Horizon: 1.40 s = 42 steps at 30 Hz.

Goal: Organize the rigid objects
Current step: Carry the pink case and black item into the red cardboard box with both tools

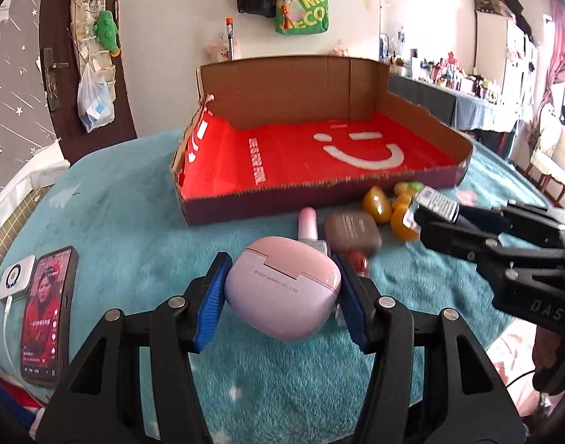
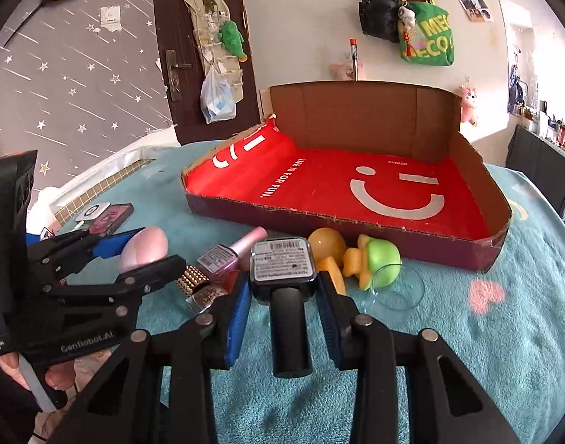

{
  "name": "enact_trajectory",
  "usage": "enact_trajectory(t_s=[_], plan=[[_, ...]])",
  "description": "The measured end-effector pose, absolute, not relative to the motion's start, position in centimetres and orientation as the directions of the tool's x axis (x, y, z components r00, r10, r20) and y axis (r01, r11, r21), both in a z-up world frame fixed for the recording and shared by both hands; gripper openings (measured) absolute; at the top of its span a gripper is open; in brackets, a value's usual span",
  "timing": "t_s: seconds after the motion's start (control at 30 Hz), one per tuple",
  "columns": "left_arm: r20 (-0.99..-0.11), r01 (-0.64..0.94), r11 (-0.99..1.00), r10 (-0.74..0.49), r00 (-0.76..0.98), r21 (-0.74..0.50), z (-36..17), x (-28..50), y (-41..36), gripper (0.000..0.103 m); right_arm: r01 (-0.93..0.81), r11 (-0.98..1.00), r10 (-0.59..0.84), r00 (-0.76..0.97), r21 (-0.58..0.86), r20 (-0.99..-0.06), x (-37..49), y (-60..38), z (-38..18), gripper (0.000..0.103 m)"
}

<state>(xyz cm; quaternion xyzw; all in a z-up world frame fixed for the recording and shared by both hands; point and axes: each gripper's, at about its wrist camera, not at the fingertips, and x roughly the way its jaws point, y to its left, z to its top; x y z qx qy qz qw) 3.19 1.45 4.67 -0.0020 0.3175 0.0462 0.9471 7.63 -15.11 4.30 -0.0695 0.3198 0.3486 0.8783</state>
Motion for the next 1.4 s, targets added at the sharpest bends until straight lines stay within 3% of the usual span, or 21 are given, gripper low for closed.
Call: enact_trajectory(t_s=[0.83, 1.4], plan=[[-0.523, 0.000, 1.000, 0.009, 0.853, 0.016, 9.8, 10.9, 1.3, 0.053, -0.642, 0.751, 0.593, 0.553, 0.154, -0.585, 12.8, -15.7, 8.6, 0.038], [-0.596, -0.006, 1.000, -0.009, 0.803, -0.022, 8.7, 18.5, 3.2, 0.053, -0.601, 0.777, 0.562, 0.527, 0.188, -0.637, 19.9, -15.1, 9.0, 0.038]])
